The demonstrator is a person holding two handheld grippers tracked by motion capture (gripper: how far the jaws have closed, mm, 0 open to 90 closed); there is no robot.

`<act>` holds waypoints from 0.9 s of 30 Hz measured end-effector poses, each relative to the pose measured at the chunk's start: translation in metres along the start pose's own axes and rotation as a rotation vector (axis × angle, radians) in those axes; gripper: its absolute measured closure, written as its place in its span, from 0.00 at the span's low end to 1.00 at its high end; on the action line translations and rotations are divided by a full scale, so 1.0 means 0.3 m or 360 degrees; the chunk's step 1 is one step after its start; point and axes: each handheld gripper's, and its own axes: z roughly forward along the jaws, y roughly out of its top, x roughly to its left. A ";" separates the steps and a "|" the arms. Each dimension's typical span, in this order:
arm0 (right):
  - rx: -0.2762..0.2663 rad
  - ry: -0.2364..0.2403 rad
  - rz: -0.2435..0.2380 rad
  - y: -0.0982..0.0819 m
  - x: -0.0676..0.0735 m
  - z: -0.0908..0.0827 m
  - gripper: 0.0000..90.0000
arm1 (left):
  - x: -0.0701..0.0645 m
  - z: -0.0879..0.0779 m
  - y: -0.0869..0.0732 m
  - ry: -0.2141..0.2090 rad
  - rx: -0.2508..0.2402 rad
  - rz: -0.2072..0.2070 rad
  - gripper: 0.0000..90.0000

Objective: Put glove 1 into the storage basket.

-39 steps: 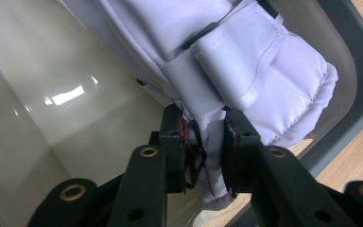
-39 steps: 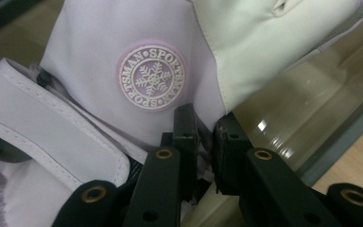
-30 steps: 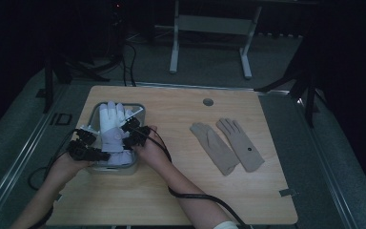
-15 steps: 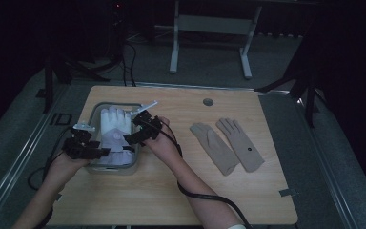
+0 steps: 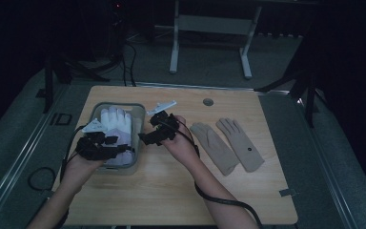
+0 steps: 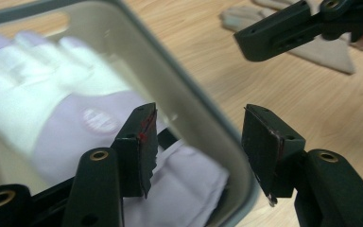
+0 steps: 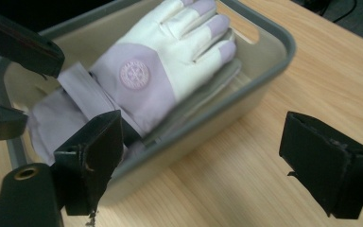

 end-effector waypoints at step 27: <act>-0.0051 -0.0059 0.0066 -0.244 -0.190 -0.273 0.15 | -0.273 0.207 0.004 -0.0152 -0.0200 0.0258 0.16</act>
